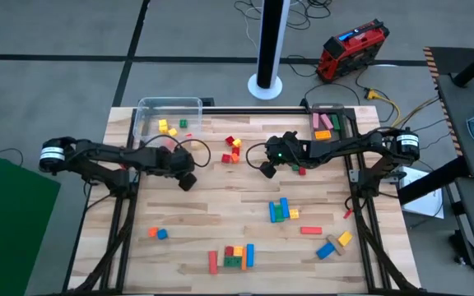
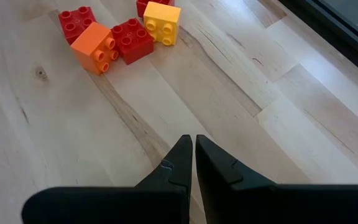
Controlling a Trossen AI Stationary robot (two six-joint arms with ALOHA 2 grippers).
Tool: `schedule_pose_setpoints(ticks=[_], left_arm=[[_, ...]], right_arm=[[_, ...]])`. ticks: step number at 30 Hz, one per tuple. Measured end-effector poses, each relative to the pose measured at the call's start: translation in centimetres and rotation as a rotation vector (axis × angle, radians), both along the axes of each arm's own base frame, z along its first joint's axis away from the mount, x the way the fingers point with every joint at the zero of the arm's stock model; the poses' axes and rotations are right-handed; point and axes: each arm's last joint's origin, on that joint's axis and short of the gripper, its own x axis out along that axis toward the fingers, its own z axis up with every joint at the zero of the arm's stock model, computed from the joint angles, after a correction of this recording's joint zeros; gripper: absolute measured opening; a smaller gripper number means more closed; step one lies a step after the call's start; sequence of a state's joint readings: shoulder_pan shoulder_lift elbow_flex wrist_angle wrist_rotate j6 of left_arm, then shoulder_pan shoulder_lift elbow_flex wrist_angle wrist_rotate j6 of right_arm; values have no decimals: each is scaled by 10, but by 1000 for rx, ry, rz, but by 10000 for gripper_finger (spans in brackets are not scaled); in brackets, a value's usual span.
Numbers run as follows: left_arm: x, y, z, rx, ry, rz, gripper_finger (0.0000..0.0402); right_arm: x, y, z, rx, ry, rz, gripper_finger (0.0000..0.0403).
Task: Sort blocks by size
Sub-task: Put the green square game piece into the transparent bin
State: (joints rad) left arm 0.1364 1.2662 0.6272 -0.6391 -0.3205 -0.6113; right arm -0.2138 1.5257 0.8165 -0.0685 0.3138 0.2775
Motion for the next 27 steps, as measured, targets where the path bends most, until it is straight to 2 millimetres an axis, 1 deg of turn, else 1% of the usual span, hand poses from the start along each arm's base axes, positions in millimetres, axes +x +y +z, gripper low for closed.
schedule_pose_setpoints(ticks=[4, 8, 12, 14, 17, 20, 23, 27], left_arm=[[5, 1, 10, -1, -13, -1, 9], [1, 0, 12, -3, 45, -20, 47], [-4, -1, 12, -24, 107, -31, 110], [-6, -1, 10, -19, 131, -70, 148], [-9, -2, 3, -6, 168, -149, 202], [-12, -2, -7, 13, 179, -224, 241], [-14, -2, -16, 22, 171, -245, 261], [-16, -2, -24, 31, 144, -243, 263]], right_arm=[[0, 0, 0, 0, 0, 0, 13], [0, 0, -1, 1, 3, 0, 13], [-2, 0, -2, 3, 7, -2, 13], [-2, 1, -3, 8, 8, -7, 13], [-3, 1, -4, 11, 8, -10, 13], [-3, 1, -4, 11, 10, -10, 13], [-3, 1, -4, 11, 10, -10, 13], [-3, 1, -4, 10, 10, -9, 13]])
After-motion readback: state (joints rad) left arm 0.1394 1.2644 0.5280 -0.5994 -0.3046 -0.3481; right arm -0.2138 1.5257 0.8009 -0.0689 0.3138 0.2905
